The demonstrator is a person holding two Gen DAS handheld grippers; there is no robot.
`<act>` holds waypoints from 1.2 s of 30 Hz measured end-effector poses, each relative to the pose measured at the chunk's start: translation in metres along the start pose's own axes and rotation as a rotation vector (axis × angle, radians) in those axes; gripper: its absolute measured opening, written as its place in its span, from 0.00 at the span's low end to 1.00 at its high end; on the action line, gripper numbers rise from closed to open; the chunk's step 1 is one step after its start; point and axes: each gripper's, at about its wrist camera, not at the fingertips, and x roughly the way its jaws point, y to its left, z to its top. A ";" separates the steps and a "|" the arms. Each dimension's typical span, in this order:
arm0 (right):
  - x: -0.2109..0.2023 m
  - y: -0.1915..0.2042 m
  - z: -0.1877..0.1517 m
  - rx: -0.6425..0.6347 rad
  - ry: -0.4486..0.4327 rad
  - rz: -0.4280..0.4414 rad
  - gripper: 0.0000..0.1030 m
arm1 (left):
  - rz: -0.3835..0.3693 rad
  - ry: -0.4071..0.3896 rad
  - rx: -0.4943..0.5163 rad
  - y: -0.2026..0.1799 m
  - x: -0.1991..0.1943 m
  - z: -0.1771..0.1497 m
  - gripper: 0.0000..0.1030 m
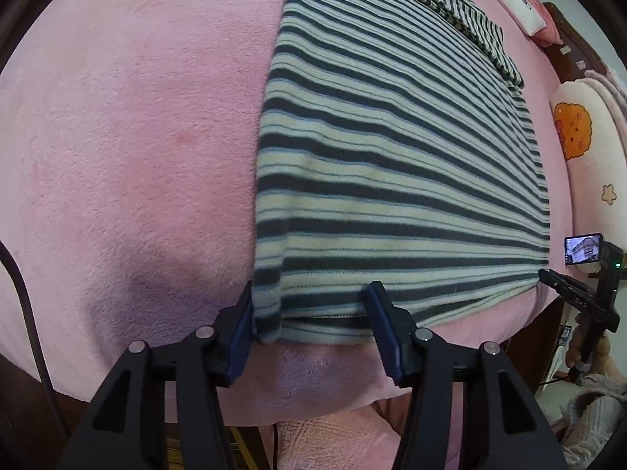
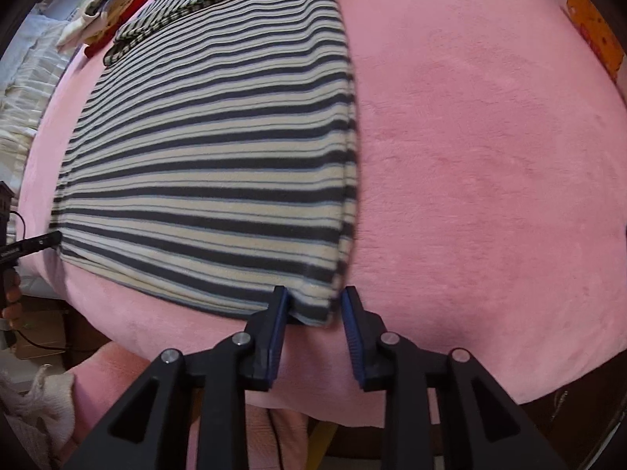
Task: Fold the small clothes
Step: 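Grasp the hem with both tools and lift it toward the collar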
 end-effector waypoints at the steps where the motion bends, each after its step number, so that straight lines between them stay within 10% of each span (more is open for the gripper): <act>1: 0.001 0.002 0.000 -0.009 -0.001 0.003 0.14 | 0.007 -0.001 0.007 -0.002 0.001 0.000 0.22; 8: -0.027 0.008 0.005 -0.075 -0.050 0.003 0.07 | 0.037 -0.075 0.056 -0.025 -0.028 0.005 0.08; 21: -0.153 0.008 0.086 -0.111 -0.382 0.057 0.07 | -0.151 -0.465 -0.108 -0.069 -0.150 0.084 0.08; 36: -0.205 0.026 0.188 -0.185 -0.517 0.047 0.07 | 0.059 -0.533 -0.107 -0.107 -0.194 0.177 0.08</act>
